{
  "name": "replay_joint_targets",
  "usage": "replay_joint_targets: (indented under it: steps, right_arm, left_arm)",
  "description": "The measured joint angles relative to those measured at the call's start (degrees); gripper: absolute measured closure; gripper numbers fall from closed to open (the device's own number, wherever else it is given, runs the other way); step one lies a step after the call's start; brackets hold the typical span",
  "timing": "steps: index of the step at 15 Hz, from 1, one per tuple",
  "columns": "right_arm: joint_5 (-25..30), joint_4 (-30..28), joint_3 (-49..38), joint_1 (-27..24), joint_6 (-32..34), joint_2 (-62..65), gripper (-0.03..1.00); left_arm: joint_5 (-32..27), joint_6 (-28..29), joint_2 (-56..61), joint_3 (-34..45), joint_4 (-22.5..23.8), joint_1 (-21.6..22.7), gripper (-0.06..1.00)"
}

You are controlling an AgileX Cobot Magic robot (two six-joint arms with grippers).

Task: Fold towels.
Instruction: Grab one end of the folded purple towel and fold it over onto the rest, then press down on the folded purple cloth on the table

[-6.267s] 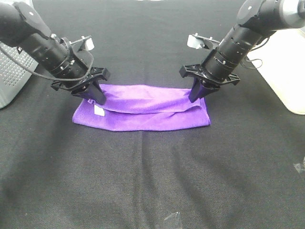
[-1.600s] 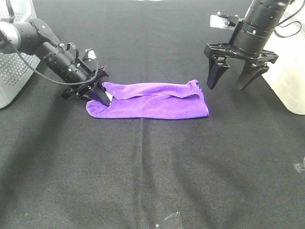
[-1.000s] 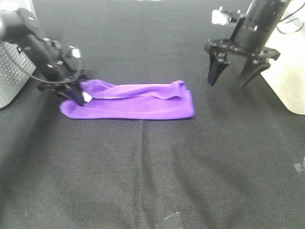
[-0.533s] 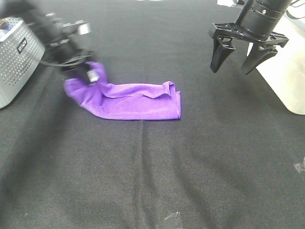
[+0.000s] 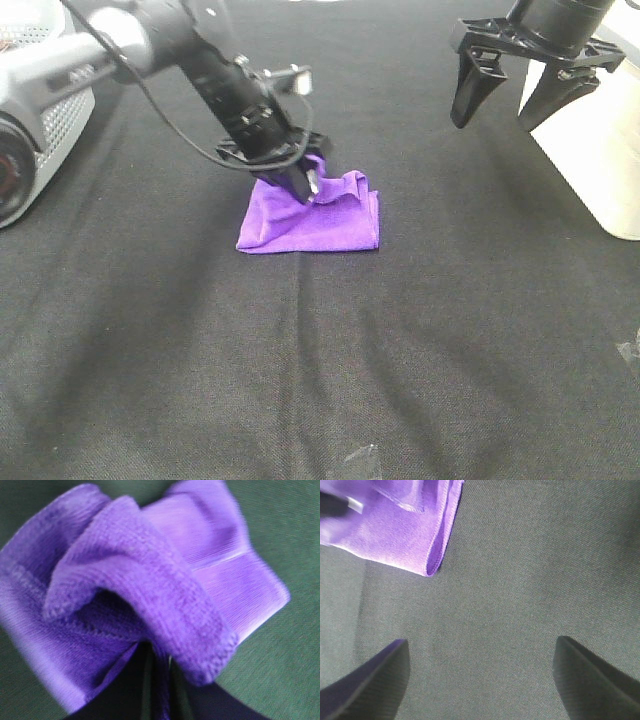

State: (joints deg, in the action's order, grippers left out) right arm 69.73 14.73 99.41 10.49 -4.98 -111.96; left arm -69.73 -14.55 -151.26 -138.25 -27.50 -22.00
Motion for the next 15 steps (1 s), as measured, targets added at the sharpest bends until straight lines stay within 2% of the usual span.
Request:
replay_joint_targets:
  steps: [2, 4, 5, 6, 7, 8, 10, 13, 14, 15]
  right_arm:
    - [0.06, 0.00, 0.00, 0.00, 0.00, 0.86, 0.21]
    - [0.06, 0.06, 0.00, 0.00, 0.00, 2.41, 0.21]
    - [0.06, 0.06, 0.00, 0.00, 0.00, 3.32, 0.21]
    - [0.11, 0.06, 0.00, 0.00, 0.00, 4.18, 0.21]
    - [0.11, 0.06, 0.00, 0.00, 0.00, 5.27, 0.21]
    - [0.11, 0.06, 0.00, 0.00, 0.00, 6.13, 0.21]
    - [0.11, 0.06, 0.00, 0.00, 0.00, 7.56, 0.21]
    - [0.17, 0.06, 0.00, 0.00, 0.00, 9.17, 0.21]
    - [0.17, 0.06, 0.00, 0.00, 0.00, 9.51, 0.21]
    - [0.17, 0.06, 0.00, 0.00, 0.00, 9.51, 0.21]
  left_arm:
    - [-0.06, 1.72, -0.52, -0.23, 0.00, -1.20, 0.88]
    - [2.29, 2.64, -0.63, -0.29, -2.01, -2.12, 0.62]
    - [4.07, 2.64, -0.63, -0.29, -4.81, -2.69, 0.49]
    - [6.07, 2.64, -0.63, -0.29, -7.91, -3.32, 0.40]
    - [7.79, 2.35, -0.63, -0.29, -10.94, -3.95, 0.36]
    - [8.65, 1.55, -0.63, -0.34, -12.89, -4.47, 0.34]
    - [9.22, 0.11, -0.63, -0.34, -13.81, -5.04, 0.33]
    - [9.68, -2.46, -0.17, -1.60, -13.41, -5.04, 0.33]
    - [9.28, -2.92, 0.46, -3.55, -11.46, -5.04, 0.33]
    - [9.28, -2.92, 0.46, -3.55, -11.46, -5.04, 0.33]
